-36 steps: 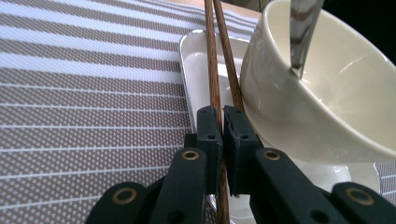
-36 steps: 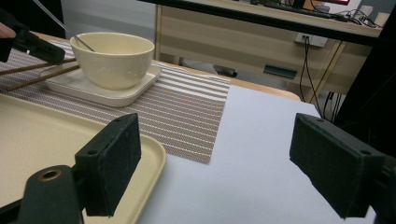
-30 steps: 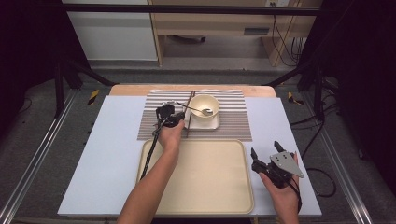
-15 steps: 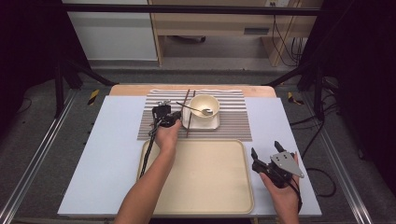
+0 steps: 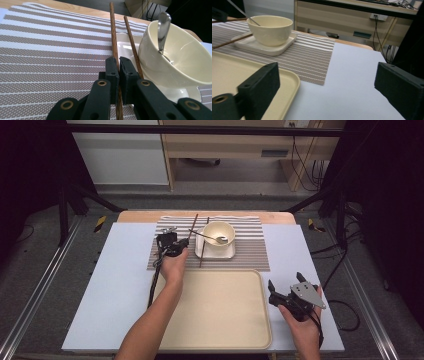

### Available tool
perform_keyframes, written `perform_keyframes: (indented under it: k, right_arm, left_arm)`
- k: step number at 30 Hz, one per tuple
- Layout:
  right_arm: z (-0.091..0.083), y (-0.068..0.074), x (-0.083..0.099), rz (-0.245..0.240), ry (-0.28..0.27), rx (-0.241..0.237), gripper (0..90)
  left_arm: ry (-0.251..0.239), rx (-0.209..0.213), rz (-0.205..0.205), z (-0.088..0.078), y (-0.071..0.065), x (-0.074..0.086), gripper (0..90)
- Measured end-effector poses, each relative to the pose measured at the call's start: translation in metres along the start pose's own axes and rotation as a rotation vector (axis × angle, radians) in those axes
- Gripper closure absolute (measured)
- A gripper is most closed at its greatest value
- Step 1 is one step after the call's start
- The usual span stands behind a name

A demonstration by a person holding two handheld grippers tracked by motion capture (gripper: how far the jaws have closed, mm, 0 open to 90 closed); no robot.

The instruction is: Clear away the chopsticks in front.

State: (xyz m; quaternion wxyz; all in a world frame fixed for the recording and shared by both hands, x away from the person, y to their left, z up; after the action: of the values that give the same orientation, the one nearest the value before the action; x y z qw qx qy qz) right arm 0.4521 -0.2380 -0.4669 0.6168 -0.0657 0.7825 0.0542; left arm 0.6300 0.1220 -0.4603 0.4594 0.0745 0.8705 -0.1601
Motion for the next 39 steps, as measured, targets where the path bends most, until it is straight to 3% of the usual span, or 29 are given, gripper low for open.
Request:
perform_keyframes:
  k: [6,10,16,23,29,35,39]
  right_arm:
    - [-0.001,-0.001,0.001,0.001,0.007,-0.009,4.3]
    - [-0.001,0.002,0.002,-0.023,0.021,-0.019,3.8]
    - [-0.001,0.008,0.003,-0.058,0.018,-0.042,3.0]
    - [-0.002,0.012,0.004,-0.085,0.021,-0.059,3.0]
    - [-0.002,0.011,0.005,-0.072,0.029,-0.07,3.4]
    - [-0.005,0.013,0.004,-0.074,0.036,-0.096,3.7]
    - [-0.008,0.018,0.003,-0.092,0.036,-0.122,3.5]
  left_arm:
    - [-0.017,0.007,0.006,-0.018,0.004,-0.004,85.5]
    - [-0.018,0.009,0.002,-0.029,0.009,-0.002,85.5]
    - [-0.038,0.026,-0.052,-0.043,0.016,0.001,85.5]
    - [-0.059,0.055,-0.063,-0.063,0.012,0.006,85.5]
    - [-0.066,0.034,-0.053,-0.079,0.013,0.009,85.5]
    - [-0.063,0.01,-0.057,-0.094,0.015,0.022,85.5]
    - [-0.055,-0.036,-0.044,-0.107,0.017,0.034,85.5]
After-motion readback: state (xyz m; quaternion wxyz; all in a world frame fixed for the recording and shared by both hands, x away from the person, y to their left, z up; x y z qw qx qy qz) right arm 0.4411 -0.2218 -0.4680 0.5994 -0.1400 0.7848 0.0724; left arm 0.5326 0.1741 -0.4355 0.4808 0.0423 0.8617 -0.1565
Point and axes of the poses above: each handheld gripper's, and its own axes: z roughly forward along the jaws, x roughly out of its underside, y roughly to its left, the point moved 3 cm from there along z, roughly forward along the jaws, and after that the axes turned 7 degrees about z, right-handed, at the moved point
